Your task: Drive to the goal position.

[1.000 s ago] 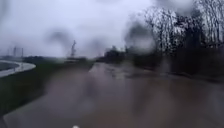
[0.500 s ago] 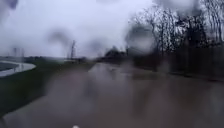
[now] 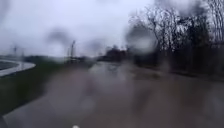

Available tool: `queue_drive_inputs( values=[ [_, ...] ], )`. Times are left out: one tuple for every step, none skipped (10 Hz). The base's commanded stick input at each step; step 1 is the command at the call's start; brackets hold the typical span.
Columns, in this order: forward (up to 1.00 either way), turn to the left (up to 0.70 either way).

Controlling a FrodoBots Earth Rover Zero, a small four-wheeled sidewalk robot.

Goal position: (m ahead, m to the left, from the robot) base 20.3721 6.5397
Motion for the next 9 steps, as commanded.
queue_drive_inputs(
  values=[
    [0.70,0.00],
    [0.70,0.00],
    [0.70,0.00],
    [0.70,0.00],
    [0.70,0.00],
    [0.70,0.00],
    [0.70,0.00],
    [0.70,0.00],
    [0.70,0.00]
  ],
)
